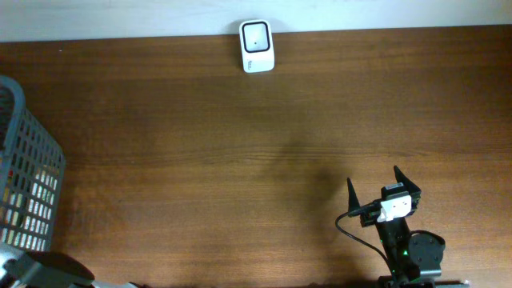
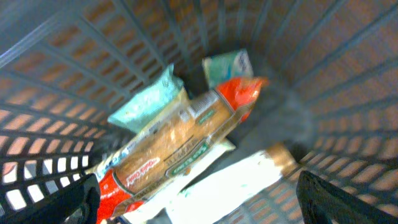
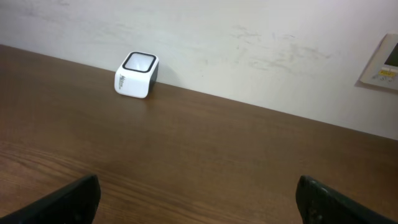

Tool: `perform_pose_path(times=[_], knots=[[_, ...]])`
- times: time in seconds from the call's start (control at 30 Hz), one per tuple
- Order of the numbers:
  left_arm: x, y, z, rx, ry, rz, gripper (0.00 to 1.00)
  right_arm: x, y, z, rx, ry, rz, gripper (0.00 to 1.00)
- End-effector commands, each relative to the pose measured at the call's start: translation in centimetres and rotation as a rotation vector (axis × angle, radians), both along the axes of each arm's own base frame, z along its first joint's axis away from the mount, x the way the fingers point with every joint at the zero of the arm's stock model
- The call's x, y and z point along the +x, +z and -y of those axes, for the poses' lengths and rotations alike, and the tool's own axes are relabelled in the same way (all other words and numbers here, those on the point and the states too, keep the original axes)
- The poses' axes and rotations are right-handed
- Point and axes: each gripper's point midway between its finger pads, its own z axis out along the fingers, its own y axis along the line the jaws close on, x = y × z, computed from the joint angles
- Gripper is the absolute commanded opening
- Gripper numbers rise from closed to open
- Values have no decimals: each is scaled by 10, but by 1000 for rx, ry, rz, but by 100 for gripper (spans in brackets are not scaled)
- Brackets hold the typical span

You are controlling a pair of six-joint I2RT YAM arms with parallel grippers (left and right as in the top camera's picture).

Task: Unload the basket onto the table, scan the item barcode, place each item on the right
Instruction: 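Reach the left gripper into the basket and grasp the spaghetti package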

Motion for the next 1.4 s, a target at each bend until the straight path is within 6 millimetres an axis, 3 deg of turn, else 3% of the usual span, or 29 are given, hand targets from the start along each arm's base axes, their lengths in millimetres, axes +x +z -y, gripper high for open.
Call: perform_pose_path(times=[0.0, 0.17, 0.27, 0.3, 0.37, 0.4, 0.43, 0.53, 0.57, 0.63, 0.7, 0.77, 0.8, 0.9, 0.93, 1.03, 1.1, 1.13, 1.17, 1.23, 1.27, 1.33, 1.37], knots=[[-12, -60, -15, -11, -132, -179, 100, 0, -3, 0, 11, 1, -5, 99], [-40, -137, -49, -65, -150, -265, 99, 0, -3, 0, 11, 1, -5, 99], [-25, -179, -46, -153, -278, -266, 100, 0, -3, 0, 11, 1, -5, 99], [-25, -199, -47, -189, -279, -282, 99, 0, -3, 0, 11, 1, -5, 99], [-25, -220, -47, -225, -283, -296, 99, 0, -3, 0, 11, 1, -5, 99], [-25, -224, -47, -235, -284, -300, 92, 0, -3, 0, 11, 1, -5, 99], [-25, -224, -48, -232, -283, -299, 78, 0, -3, 0, 11, 1, -5, 98], [-23, -222, -46, -232, -287, -290, 20, 0, -3, 0, 11, 1, -5, 99], [-20, -215, -47, -225, -278, -273, 6, 0, -3, 0, 11, 1, -5, 99], [-15, -191, -49, -176, -282, -254, 0, 0, -3, 0, 11, 1, -5, 99], [-1, -138, -50, -59, -298, -198, 0, 0, -3, 0, 11, 1, -5, 98], [22, -82, -38, 47, -356, -96, 0, 0, -3, 0, 11, 1, -5, 99], [36, -36, -26, 158, -388, -37, 0, 0, -3, 0, 11, 1, -5, 98], [63, 67, 10, 392, -404, 161, 0, 0, -3, 0, 11, 1, -5, 99], [71, 115, 39, 504, -441, 248, 0, 0, -3, 0, 11, 1, -5, 99], [72, 174, 93, 639, -439, 343, 0, 0, -3, 0, 11, 1, -5, 99], [79, 196, 143, 669, -525, 408, 0, 0, -3, 0, 11, 1, -5, 99], [83, 198, 158, 668, -554, 418, 0, 0, -3, 0, 11, 1, -5, 99], [84, 195, 158, 668, -540, 398, 0, 0, -3, 0, 11, 1, -5, 99], [90, 172, 155, 615, -551, 336, 0, 0, -3, 0, 11, 1, -5, 98], [96, 163, 164, 573, -605, 339, 0, 0, -3, 0, 11, 1, -5, 99], [113, 149, 216, 447, -824, 404, 0, 0, -3, 0, 11, 1, -5, 99], [120, 130, 249, 354, -936, 390, 0, 0, -3, 0, 11, 1, -5, 99]])
